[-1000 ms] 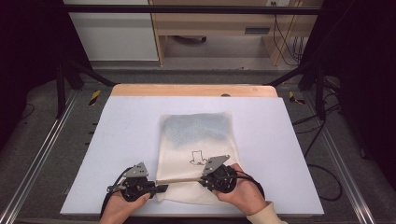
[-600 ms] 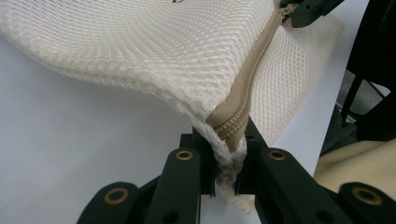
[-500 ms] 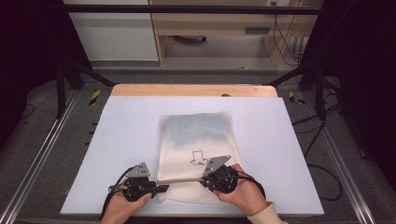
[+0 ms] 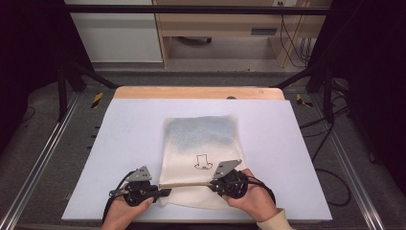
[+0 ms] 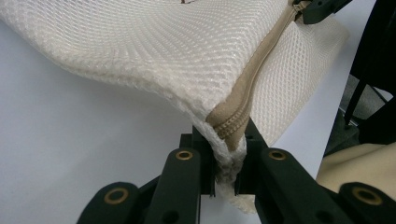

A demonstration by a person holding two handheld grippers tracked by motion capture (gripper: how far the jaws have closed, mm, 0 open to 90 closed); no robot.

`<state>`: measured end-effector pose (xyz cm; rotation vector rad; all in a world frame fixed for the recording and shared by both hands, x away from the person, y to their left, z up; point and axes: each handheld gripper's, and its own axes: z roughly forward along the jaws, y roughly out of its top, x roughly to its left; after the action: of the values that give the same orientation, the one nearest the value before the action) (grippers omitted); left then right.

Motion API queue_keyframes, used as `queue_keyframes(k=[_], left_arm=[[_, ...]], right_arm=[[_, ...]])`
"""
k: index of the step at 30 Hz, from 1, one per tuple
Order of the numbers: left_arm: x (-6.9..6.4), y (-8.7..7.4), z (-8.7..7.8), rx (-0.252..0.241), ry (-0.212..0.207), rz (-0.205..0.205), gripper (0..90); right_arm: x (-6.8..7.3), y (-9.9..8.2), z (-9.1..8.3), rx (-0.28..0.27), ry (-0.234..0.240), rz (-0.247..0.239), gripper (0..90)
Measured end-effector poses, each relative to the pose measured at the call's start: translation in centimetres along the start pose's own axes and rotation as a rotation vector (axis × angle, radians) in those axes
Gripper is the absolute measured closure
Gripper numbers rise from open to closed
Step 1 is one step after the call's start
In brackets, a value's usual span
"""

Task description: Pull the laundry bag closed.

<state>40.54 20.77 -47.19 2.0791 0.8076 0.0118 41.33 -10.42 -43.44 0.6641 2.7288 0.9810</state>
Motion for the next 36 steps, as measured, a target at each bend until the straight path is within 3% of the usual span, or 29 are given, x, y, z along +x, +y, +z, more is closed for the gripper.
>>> queue_keyframes(k=[36], left_arm=[[-0.1, 0.0, -0.2, 0.000, 0.004, 0.001, 81.7]], right_arm=[[-0.6, -2.4, -1.4, -0.008, -0.032, 0.048, 82.2]])
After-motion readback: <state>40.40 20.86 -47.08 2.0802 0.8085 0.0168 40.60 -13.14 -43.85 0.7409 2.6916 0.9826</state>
